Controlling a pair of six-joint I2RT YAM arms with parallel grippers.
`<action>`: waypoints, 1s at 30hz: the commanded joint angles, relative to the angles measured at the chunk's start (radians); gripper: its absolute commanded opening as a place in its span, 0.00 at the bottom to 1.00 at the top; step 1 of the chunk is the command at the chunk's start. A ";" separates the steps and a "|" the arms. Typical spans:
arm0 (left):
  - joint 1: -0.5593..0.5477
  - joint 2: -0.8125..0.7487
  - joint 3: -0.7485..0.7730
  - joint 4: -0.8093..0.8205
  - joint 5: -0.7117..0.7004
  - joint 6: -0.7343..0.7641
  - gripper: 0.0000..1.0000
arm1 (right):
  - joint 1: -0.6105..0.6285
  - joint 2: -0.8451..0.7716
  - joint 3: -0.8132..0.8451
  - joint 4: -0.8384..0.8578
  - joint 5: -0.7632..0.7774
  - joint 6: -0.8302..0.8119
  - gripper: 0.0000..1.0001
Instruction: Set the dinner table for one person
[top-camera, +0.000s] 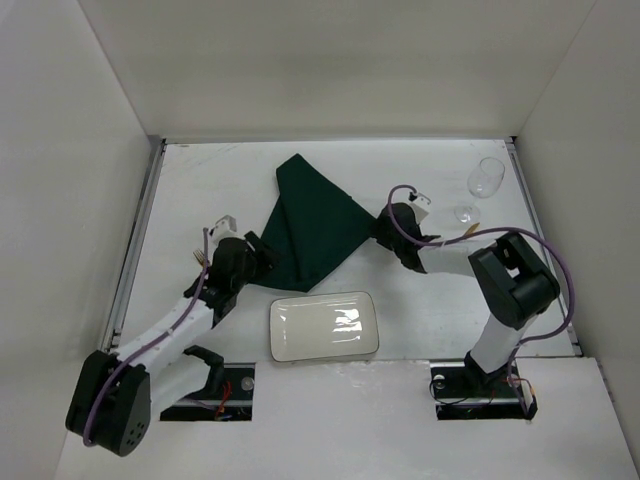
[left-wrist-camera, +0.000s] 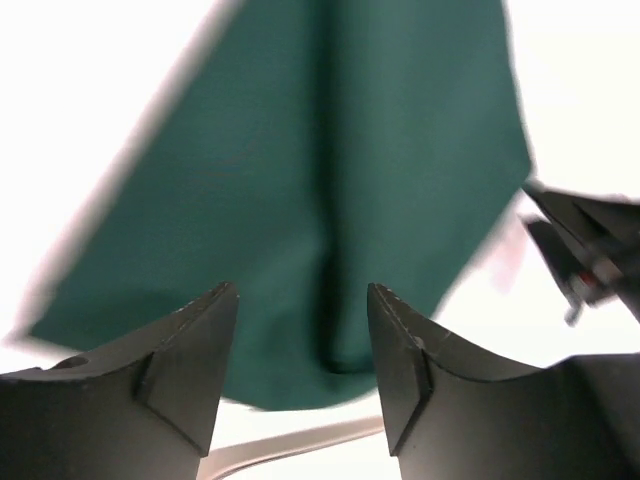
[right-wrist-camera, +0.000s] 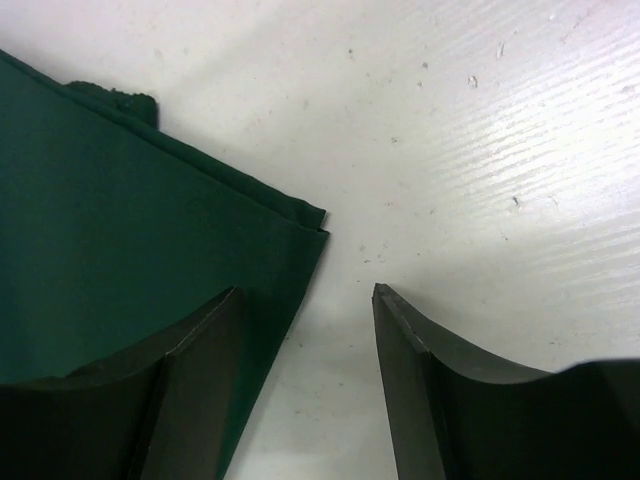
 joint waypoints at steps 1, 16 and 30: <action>0.068 -0.092 -0.038 -0.198 -0.096 -0.079 0.53 | -0.007 0.026 0.044 -0.020 -0.011 0.030 0.60; 0.134 -0.133 -0.059 -0.432 -0.119 -0.194 0.57 | -0.027 0.029 0.045 0.013 -0.112 0.033 0.61; 0.108 0.074 -0.107 -0.174 -0.119 -0.267 0.45 | -0.048 0.101 0.124 -0.043 -0.189 0.136 0.50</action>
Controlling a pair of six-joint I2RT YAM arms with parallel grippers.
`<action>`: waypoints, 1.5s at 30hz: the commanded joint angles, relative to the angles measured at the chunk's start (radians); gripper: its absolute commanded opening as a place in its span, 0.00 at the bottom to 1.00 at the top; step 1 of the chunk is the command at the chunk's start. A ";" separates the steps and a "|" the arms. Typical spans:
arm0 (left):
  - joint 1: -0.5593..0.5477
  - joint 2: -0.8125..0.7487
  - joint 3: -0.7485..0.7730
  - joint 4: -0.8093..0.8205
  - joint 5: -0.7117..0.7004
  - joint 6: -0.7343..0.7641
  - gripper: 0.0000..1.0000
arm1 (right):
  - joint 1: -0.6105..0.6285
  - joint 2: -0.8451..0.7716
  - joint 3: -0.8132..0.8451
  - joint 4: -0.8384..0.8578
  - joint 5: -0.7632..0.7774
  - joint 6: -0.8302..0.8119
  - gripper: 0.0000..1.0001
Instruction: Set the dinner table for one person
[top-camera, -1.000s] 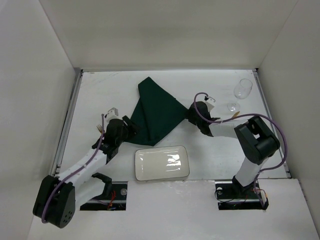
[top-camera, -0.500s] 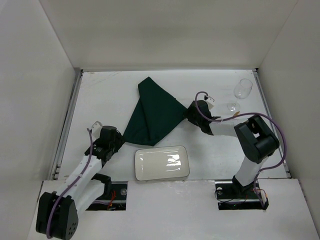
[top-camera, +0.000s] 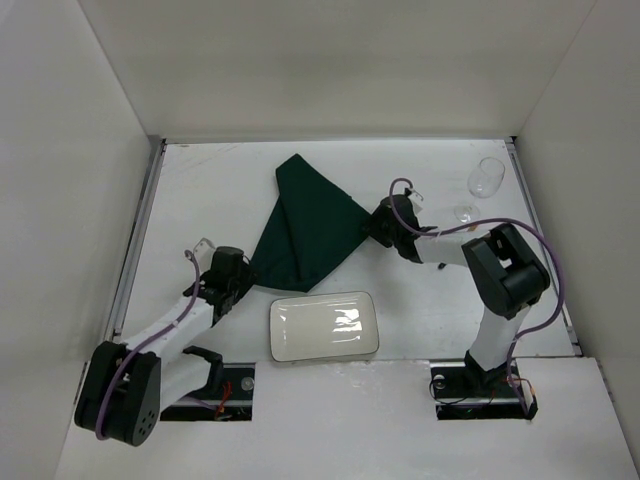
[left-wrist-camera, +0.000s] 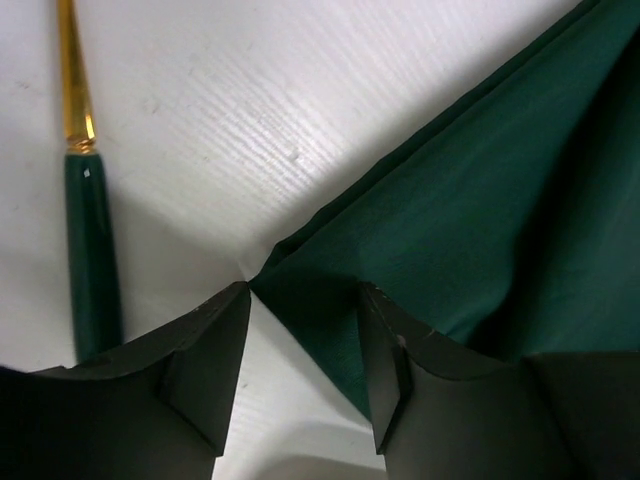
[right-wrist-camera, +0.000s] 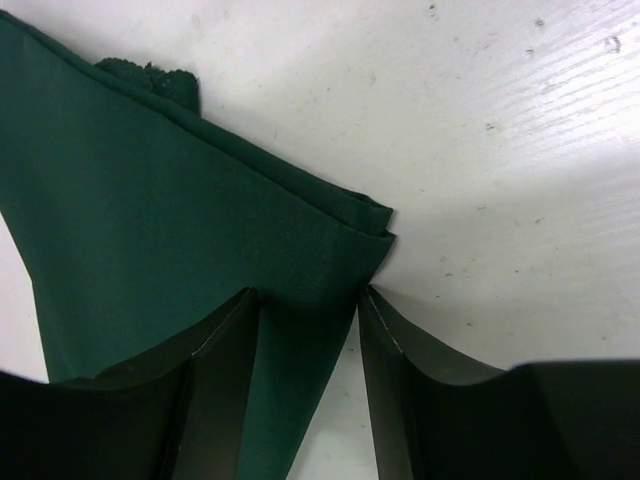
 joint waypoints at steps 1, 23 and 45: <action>-0.002 0.052 -0.047 0.049 0.026 -0.032 0.42 | -0.016 0.013 0.021 -0.012 -0.008 0.048 0.48; 0.069 0.009 -0.100 0.188 -0.039 0.020 0.05 | 0.055 -0.234 -0.389 0.200 0.104 0.180 0.42; 0.067 -0.028 -0.111 0.159 -0.031 0.017 0.06 | 0.032 -0.130 -0.271 0.108 0.139 0.195 0.29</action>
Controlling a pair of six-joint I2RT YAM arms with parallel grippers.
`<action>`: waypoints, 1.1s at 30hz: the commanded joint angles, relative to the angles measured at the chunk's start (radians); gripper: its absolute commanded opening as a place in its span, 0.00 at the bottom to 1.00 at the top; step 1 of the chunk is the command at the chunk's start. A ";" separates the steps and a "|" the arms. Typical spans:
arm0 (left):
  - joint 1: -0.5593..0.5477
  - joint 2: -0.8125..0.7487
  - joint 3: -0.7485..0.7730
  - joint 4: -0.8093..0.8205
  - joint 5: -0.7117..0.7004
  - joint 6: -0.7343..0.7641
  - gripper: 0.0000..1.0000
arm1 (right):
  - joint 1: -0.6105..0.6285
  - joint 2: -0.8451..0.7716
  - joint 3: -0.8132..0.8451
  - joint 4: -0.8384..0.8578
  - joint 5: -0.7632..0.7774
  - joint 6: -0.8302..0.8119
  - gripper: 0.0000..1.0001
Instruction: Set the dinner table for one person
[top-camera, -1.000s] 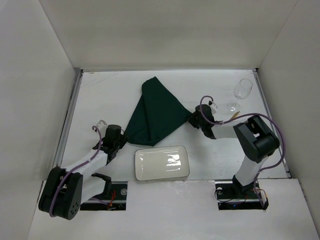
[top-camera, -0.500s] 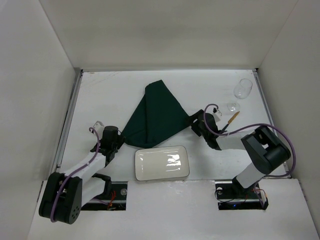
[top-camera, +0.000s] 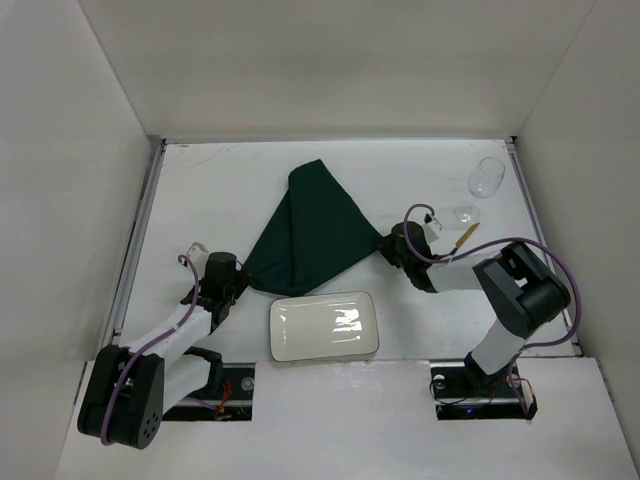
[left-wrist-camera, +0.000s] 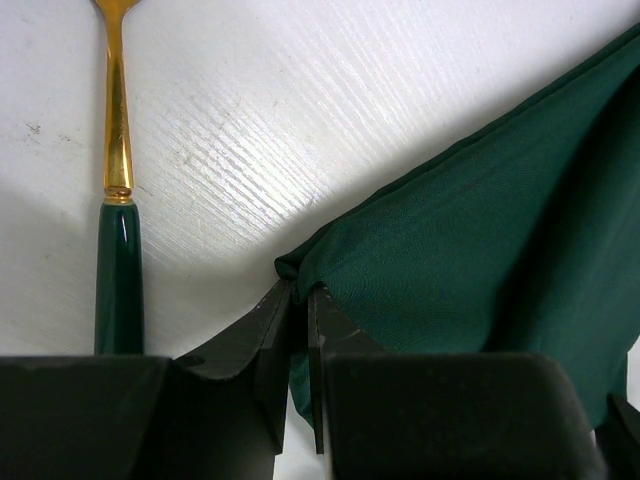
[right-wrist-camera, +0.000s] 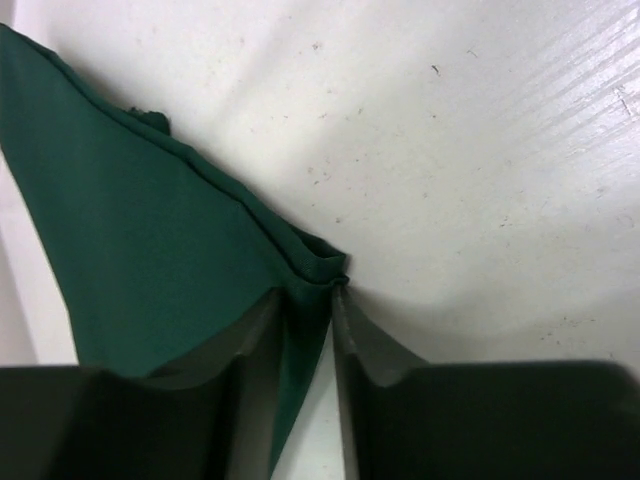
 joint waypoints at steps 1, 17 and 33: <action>0.003 -0.022 -0.021 -0.025 -0.015 0.009 0.06 | -0.007 0.023 0.050 -0.113 0.011 -0.010 0.26; 0.086 -0.194 0.069 0.013 -0.044 0.003 0.00 | -0.016 -0.300 -0.041 -0.123 0.106 -0.225 0.00; -0.148 -0.309 0.623 0.099 -0.172 0.121 0.00 | 0.059 -0.879 0.409 -0.549 0.243 -0.547 0.00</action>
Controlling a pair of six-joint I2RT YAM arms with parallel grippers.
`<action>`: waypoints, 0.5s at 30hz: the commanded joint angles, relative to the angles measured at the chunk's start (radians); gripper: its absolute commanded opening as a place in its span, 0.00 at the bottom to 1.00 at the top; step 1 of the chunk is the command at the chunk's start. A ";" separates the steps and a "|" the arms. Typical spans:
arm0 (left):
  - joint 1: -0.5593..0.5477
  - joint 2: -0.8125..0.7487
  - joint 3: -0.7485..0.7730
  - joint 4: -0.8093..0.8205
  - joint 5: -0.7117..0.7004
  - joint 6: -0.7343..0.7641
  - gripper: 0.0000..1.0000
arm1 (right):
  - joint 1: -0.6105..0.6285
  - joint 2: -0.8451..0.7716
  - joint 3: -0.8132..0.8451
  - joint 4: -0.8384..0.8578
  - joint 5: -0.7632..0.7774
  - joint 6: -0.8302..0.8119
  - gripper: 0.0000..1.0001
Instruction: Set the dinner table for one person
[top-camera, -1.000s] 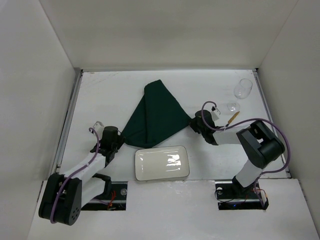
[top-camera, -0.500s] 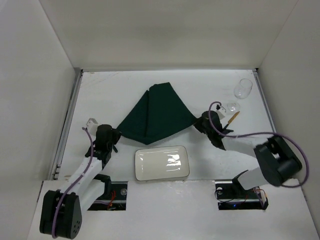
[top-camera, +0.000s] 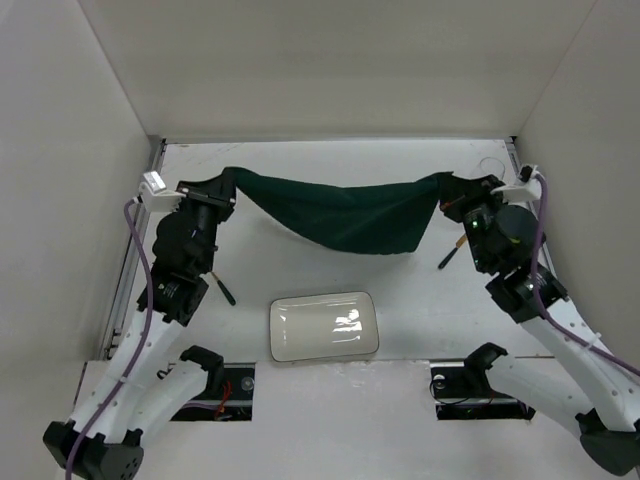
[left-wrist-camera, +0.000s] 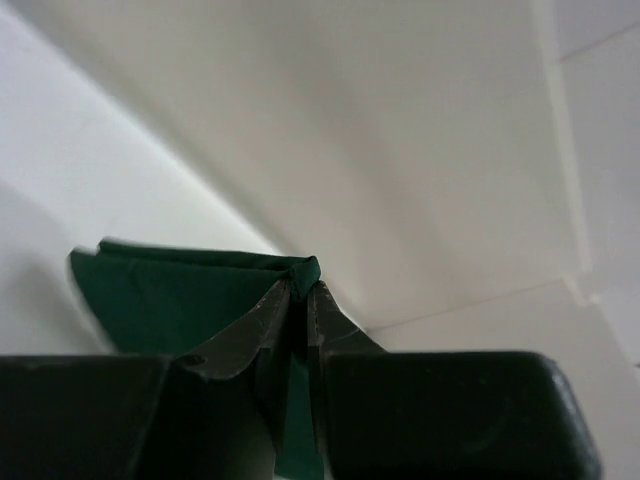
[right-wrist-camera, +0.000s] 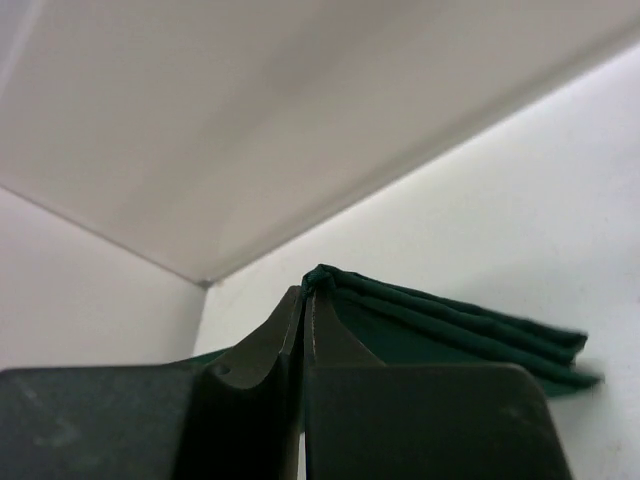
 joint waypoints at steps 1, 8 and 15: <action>-0.081 -0.038 0.128 0.111 -0.114 0.103 0.00 | 0.032 -0.037 0.121 -0.072 0.055 -0.068 0.00; -0.113 0.090 0.214 0.126 -0.201 0.226 0.00 | -0.086 0.084 0.180 -0.049 -0.093 -0.064 0.00; 0.025 0.357 0.371 0.154 -0.160 0.213 0.00 | -0.208 0.392 0.339 0.047 -0.239 -0.031 0.00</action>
